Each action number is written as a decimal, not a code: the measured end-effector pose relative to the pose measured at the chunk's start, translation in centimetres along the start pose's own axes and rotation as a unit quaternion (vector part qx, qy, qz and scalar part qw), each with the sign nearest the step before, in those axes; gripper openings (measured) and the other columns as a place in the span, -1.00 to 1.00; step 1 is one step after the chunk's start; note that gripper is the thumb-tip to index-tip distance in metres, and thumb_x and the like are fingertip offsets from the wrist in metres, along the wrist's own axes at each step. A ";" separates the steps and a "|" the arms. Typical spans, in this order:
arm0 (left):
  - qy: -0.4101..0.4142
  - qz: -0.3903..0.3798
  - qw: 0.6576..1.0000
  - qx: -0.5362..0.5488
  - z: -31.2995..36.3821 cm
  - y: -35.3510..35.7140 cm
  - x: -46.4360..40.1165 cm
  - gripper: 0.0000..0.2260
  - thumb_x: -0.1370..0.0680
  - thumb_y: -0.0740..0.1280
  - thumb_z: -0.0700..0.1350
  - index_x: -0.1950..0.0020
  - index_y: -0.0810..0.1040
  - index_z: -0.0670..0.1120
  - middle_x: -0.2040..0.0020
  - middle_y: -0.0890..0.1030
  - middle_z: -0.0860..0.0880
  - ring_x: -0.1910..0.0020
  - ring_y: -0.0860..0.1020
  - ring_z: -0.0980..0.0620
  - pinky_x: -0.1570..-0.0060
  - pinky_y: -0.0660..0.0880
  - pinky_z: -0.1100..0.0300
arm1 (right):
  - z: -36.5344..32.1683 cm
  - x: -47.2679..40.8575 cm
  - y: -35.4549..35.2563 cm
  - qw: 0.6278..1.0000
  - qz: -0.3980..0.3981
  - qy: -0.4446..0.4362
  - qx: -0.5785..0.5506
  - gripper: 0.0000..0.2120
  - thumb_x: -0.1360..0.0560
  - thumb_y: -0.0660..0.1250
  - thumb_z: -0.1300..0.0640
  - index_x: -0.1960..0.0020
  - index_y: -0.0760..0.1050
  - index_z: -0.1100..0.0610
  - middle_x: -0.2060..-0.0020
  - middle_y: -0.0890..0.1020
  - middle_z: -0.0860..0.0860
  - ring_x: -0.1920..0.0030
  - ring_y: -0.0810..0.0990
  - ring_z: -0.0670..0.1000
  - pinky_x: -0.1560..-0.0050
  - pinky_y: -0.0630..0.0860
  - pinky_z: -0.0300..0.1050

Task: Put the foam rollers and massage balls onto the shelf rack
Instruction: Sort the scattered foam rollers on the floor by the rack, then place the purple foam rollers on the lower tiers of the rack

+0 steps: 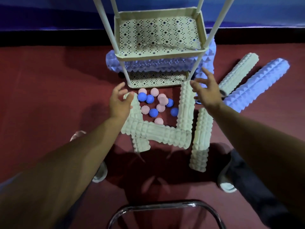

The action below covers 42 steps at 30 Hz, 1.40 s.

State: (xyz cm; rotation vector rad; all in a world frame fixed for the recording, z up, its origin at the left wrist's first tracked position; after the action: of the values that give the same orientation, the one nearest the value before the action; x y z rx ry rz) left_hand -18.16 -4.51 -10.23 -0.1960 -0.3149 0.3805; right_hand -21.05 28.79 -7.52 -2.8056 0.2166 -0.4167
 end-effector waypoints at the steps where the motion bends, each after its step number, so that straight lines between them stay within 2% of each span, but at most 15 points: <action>1: -0.002 -0.006 1.000 -0.006 -0.4 -0.1 1.2 -0.61 -0.51 0.42 -0.15 -0.32 0.48 0.03 -0.07 0.56 0.01 0.09 0.56 0.04 0.28 0.60 0.06 | 0.3 1.1 0.3 1.000 -0.003 0.002 0.006 -0.35 -0.47 0.40 -0.11 -0.50 0.23 -0.17 -0.21 0.58 -0.02 -0.08 0.64 0.00 -0.02 0.60 -0.01; 5: -0.021 -0.001 0.998 -0.067 -4.0 -1.1 4.8 -0.70 -0.45 0.45 -0.15 -0.16 0.57 0.04 0.02 0.61 0.00 0.13 0.56 0.02 0.00 0.58 -0.07 | 3.7 6.0 3.6 0.994 -0.082 0.025 0.069 -0.37 -0.47 0.46 -0.05 -0.48 0.29 -0.15 -0.20 0.55 -0.05 -0.01 0.61 -0.05 -0.02 0.54 -0.10; 7: -0.037 0.031 0.992 -0.114 -6.1 -2.0 6.5 -0.68 -0.44 0.44 -0.19 -0.18 0.57 -0.01 -0.03 0.61 -0.02 0.08 0.58 -0.02 -0.08 0.55 -0.05 | 5.6 8.2 5.9 0.974 -0.156 0.007 0.163 -0.28 -0.44 0.50 -0.02 -0.51 0.27 -0.09 -0.25 0.53 -0.01 -0.12 0.57 -0.01 -0.11 0.45 -0.16; 9: -0.056 0.046 0.981 -0.178 -7.6 -2.3 7.7 -0.62 -0.44 0.45 -0.16 -0.25 0.55 -0.03 -0.16 0.57 -0.06 -0.10 0.55 -0.08 -0.20 0.48 0.04 | 7.6 9.6 8.4 0.926 -0.232 -0.029 0.298 -0.17 -0.40 0.51 -0.08 -0.55 0.18 -0.06 -0.38 0.45 0.05 -0.32 0.46 0.11 -0.28 0.39 -0.05; 12: -0.067 0.041 0.963 -0.258 -8.9 -1.8 8.2 -0.51 -0.43 0.45 -0.07 -0.36 0.49 0.03 -0.32 0.45 -0.06 -0.27 0.41 -0.10 -0.29 0.31 0.16 | 10.4 11.0 10.9 0.833 -0.279 -0.031 0.477 -0.04 -0.34 0.44 -0.28 -0.57 0.00 -0.14 -0.45 0.32 0.02 -0.41 0.30 0.18 -0.39 0.24 0.18; 16: -0.033 0.022 0.947 -0.318 -9.0 -1.1 7.6 -0.53 -0.47 0.42 0.00 -0.37 0.46 0.07 -0.42 0.34 0.05 -0.31 0.31 -0.09 -0.30 0.17 0.26 | 11.1 11.2 12.3 0.795 -0.250 -0.056 0.550 -0.09 -0.39 0.39 -0.25 -0.56 -0.04 -0.12 -0.37 0.37 0.02 -0.32 0.37 0.20 -0.33 0.28 0.22; 19: 0.043 -0.029 0.922 -0.385 -8.5 -0.7 7.4 -0.59 -0.54 0.34 -0.01 -0.39 0.44 0.04 -0.45 0.30 0.01 -0.35 0.24 -0.12 -0.33 0.31 0.09 | 10.5 10.2 12.0 0.800 -0.261 -0.050 0.538 -0.14 -0.35 0.39 -0.19 -0.52 0.03 -0.15 -0.29 0.43 -0.01 -0.28 0.41 0.18 -0.27 0.34 0.18; 23: 0.129 -0.132 0.890 -0.417 -6.5 0.2 6.5 -0.54 -0.55 0.34 0.01 -0.44 0.39 0.02 -0.51 0.24 -0.02 -0.43 0.17 -0.12 -0.40 0.15 0.16 | 8.1 9.0 10.6 0.814 -0.257 -0.043 0.519 -0.21 -0.27 0.40 -0.23 -0.43 0.20 -0.14 -0.20 0.52 -0.01 -0.22 0.50 0.18 -0.23 0.42 0.11; 26: 0.171 -0.140 0.884 -0.412 -2.3 0.5 5.8 -0.50 -0.52 0.38 0.00 -0.45 0.40 -0.01 -0.50 0.27 -0.05 -0.42 0.19 -0.12 -0.44 0.10 0.14 | 5.3 8.3 8.9 0.845 -0.237 -0.026 0.478 -0.20 -0.22 0.43 -0.23 -0.39 0.22 -0.20 -0.09 0.60 0.00 -0.11 0.62 0.16 -0.10 0.55 0.07; 30: 0.246 -0.151 0.874 -0.391 3.5 0.6 5.5 -0.46 -0.48 0.43 -0.02 -0.45 0.41 0.00 -0.49 0.30 -0.11 -0.37 0.30 -0.20 -0.40 0.26 -0.01 | 0.6 8.2 6.6 0.900 -0.215 0.025 0.377 -0.17 -0.23 0.48 -0.07 -0.44 0.22 -0.20 0.02 0.65 -0.02 0.13 0.65 0.09 0.11 0.61 -0.02; 33: 0.213 -0.151 0.900 -0.350 6.8 0.8 5.4 -0.40 -0.48 0.44 -0.03 -0.49 0.33 0.08 -0.52 0.22 -0.02 -0.40 0.29 -0.12 -0.36 0.25 0.10 | -2.6 8.6 5.1 0.916 -0.197 0.022 0.348 -0.22 -0.29 0.51 -0.07 -0.43 0.25 -0.10 0.07 0.60 -0.05 0.12 0.58 0.04 0.08 0.52 -0.11; 36: 0.110 -0.130 0.957 -0.235 7.9 0.9 5.5 -0.34 -0.47 0.47 -0.02 -0.51 0.27 0.06 -0.50 0.22 -0.01 -0.32 0.32 0.13 -0.27 0.25 0.29 | -4.2 9.8 4.0 0.930 -0.197 0.034 0.310 -0.29 -0.31 0.54 -0.12 -0.36 0.31 -0.06 0.09 0.64 -0.09 0.14 0.62 0.00 0.15 0.46 -0.16; 38: 0.044 -0.139 0.981 -0.132 7.5 1.4 6.2 -0.31 -0.46 0.48 -0.01 -0.52 0.24 0.11 -0.45 0.31 0.01 -0.34 0.37 0.10 -0.28 0.39 0.14 | -4.2 10.9 3.5 0.937 -0.193 0.049 0.288 -0.22 -0.28 0.54 -0.16 -0.39 0.30 -0.05 0.09 0.64 -0.09 0.12 0.62 0.00 0.12 0.47 -0.15; 40: -0.047 -0.164 0.985 -0.013 6.8 2.5 7.8 -0.35 -0.51 0.44 -0.04 -0.51 0.22 0.19 -0.36 0.38 0.08 -0.28 0.49 -0.01 0.02 0.59 0.08 | -3.4 12.0 3.6 0.945 -0.183 0.066 0.262 -0.17 -0.25 0.54 -0.21 -0.42 0.28 -0.05 0.02 0.64 -0.05 0.06 0.62 0.03 0.03 0.51 -0.09; 42: -0.095 -0.187 0.977 0.043 6.0 3.8 9.2 -0.40 -0.55 0.40 -0.08 -0.50 0.21 0.21 -0.25 0.42 0.15 -0.15 0.56 0.01 0.19 0.61 0.18 | -2.2 12.7 4.3 0.953 -0.165 0.081 0.241 -0.18 -0.28 0.53 -0.21 -0.42 0.28 -0.02 -0.07 0.62 -0.01 -0.05 0.61 0.07 -0.08 0.52 -0.03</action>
State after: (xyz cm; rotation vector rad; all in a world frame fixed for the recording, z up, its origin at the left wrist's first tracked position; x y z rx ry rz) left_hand -13.34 3.29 -3.16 -0.0131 -0.5130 0.0386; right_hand -10.17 21.76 -3.57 -2.3215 -0.2900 -0.6739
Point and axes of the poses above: each hand's wrist, its own x-axis away from the middle knuckle, its own y-axis out of the palm, z = x × y, the point moved 7 cm from there along -x, towards the middle knuckle
